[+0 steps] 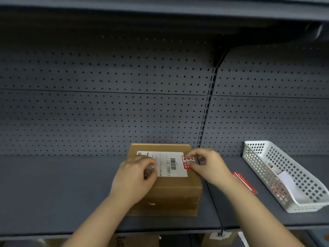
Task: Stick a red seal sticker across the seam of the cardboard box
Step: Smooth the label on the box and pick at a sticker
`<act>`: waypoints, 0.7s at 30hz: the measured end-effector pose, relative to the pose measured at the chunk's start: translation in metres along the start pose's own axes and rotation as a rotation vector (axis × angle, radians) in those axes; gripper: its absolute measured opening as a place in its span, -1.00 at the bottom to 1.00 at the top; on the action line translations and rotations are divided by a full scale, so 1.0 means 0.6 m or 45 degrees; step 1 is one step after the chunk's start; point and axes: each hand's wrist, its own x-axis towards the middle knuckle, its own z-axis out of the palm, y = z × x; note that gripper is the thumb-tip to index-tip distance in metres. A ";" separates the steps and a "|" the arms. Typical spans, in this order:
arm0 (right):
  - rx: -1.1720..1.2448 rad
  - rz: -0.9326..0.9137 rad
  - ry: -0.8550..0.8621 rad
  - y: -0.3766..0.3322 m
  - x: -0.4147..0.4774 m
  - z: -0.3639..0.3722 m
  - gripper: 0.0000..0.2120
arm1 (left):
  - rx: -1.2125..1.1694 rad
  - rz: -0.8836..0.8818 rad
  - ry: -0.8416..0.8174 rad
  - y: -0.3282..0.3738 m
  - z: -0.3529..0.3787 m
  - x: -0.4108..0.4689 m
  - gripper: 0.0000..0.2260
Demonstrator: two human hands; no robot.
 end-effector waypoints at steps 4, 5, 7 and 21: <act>-0.037 -0.033 -0.001 0.001 0.015 0.003 -0.82 | 0.020 0.025 0.034 -0.003 0.003 0.004 -0.83; -0.038 -0.056 -0.017 0.004 0.020 0.005 -0.82 | 0.021 0.031 0.023 -0.005 0.006 0.005 -0.81; -0.063 -0.095 -0.069 0.008 0.029 0.006 -0.81 | 0.037 0.045 0.022 -0.006 0.008 0.005 -0.79; 0.017 -0.145 -0.170 0.022 0.059 0.000 -0.92 | 0.090 0.137 -0.052 -0.026 0.005 0.014 -0.71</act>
